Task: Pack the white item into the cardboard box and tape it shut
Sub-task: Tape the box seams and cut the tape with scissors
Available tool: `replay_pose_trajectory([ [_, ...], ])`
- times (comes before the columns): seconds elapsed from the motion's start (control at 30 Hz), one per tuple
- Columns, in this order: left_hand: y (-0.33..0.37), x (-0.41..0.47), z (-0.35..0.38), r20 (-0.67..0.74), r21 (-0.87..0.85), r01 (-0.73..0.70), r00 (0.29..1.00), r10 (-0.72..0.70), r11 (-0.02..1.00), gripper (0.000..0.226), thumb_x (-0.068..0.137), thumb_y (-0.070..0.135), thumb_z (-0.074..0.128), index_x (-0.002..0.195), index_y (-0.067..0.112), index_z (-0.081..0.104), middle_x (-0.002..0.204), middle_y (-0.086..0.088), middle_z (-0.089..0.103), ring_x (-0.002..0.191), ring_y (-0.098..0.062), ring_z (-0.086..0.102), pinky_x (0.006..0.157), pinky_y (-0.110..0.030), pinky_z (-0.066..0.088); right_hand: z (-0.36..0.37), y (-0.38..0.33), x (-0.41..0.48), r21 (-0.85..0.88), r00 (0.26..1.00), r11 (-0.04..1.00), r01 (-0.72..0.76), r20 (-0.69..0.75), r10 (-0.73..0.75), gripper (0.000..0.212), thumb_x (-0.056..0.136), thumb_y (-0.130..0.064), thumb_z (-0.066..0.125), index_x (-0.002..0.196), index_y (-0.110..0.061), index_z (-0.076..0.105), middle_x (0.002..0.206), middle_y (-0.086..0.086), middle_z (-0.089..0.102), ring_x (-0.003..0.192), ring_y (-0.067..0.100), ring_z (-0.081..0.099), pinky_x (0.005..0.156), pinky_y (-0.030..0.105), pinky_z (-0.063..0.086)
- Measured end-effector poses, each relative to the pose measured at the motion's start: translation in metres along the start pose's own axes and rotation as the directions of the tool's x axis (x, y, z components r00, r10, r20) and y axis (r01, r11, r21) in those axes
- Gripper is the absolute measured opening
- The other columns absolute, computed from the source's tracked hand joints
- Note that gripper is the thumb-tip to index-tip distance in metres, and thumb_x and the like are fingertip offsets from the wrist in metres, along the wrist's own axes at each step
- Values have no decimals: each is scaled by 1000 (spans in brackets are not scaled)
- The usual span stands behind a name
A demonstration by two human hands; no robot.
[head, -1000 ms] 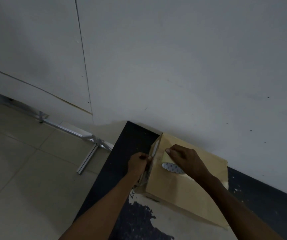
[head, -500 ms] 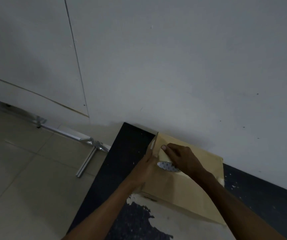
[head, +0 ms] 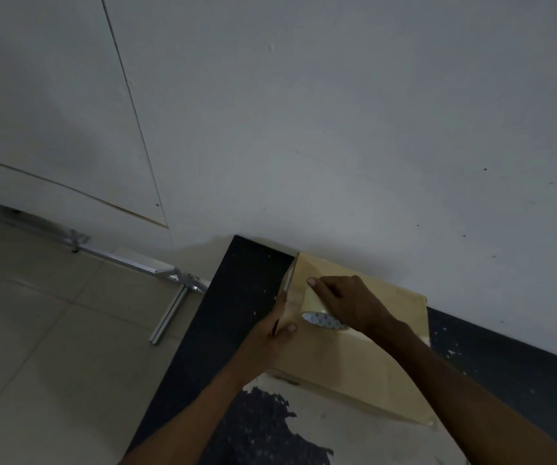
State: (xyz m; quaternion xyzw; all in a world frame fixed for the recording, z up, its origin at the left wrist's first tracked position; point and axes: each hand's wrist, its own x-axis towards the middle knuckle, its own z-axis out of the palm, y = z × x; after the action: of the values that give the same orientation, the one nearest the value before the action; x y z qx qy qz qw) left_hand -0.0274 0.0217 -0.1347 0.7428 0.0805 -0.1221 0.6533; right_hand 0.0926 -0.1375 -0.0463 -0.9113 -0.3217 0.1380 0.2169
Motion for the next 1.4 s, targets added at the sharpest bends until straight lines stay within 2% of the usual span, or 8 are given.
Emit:
replay_pose_trajectory([
  [0.1, 2, -1, 1, -23, 43, 34, 999, -33, 998, 68, 101, 31, 51, 154, 36, 10, 160, 9, 15, 146, -11, 20, 120, -31, 23, -16, 36, -20, 28, 975, 999, -19, 220, 13, 56, 97, -56, 30, 115, -7, 51, 59, 3, 50, 44, 18, 45, 41, 23, 33],
  [0.37, 6, -2, 0, 3, 6, 38, 999, -38, 999, 67, 102, 26, 49, 156, 28, 10, 161, 10, 16, 146, -10, 22, 122, -35, 19, -51, 121, -90, -417, 989, 897, 146, 79, -125, 51, 88, -62, 47, 105, -15, 50, 55, -4, 45, 40, 7, 36, 39, 20, 27],
  [0.47, 8, -1, 3, 38, 27, 40, 998, -41, 999, 66, 102, 30, 47, 155, 33, 7, 158, 17, 12, 145, -8, 21, 121, -33, 21, -60, 130, -113, -295, 986, 945, -142, -124, 109, 76, 86, -79, 20, 68, -12, 52, 47, -4, 43, 41, 6, 44, 47, 26, 33],
  [0.57, 11, -1, 2, 56, 73, 53, 997, -57, 996, 65, 103, 32, 44, 154, 38, 4, 152, 23, 13, 139, -2, 22, 109, -20, 26, -64, 120, -115, -206, 961, 939, -276, -41, 273, 58, 91, -64, 36, 74, -16, 61, 63, 0, 60, 59, 10, 55, 62, 32, 46],
  [0.7, 5, 3, -1, 69, 210, -8, 998, -7, 978, 72, 101, 41, 45, 154, 39, -4, 161, 14, 9, 146, -10, 19, 118, -38, 25, -72, 122, -127, -20, 981, 981, -194, -14, 194, 56, 93, -59, 42, 75, -10, 62, 64, 7, 61, 55, 16, 56, 53, 28, 43],
  [0.83, 19, 13, 15, 42, 767, -143, 984, 173, 625, 85, 100, 38, 40, 150, 21, -26, 160, -7, -26, 149, -30, -16, 120, -56, 6, -68, 126, -125, -12, 991, 991, -132, -30, 131, 41, 97, -41, 51, 66, -15, 54, 58, 5, 56, 49, 11, 50, 50, 21, 35],
  [1.0, 39, 40, 29, 444, 858, -460, 888, 118, 231, 146, 52, 102, 34, 149, 13, -28, 154, -9, -39, 141, -27, -38, 116, -51, -20, -67, 133, -127, 34, 990, 989, -141, -21, 142, 42, 97, -42, 51, 68, -12, 54, 60, 9, 56, 50, 8, 47, 51, 24, 36],
  [1.4, 58, 42, 29, 356, 855, -316, 934, -22, 412, 154, 51, 79, 74, 148, 22, -31, 150, 14, -33, 137, -12, -30, 111, -31, -12, -70, 147, -138, 86, 998, 995, -43, -41, 47, 35, 89, -63, 52, 85, -28, 59, 73, -5, 61, 62, 9, 58, 55, 25, 45],
])
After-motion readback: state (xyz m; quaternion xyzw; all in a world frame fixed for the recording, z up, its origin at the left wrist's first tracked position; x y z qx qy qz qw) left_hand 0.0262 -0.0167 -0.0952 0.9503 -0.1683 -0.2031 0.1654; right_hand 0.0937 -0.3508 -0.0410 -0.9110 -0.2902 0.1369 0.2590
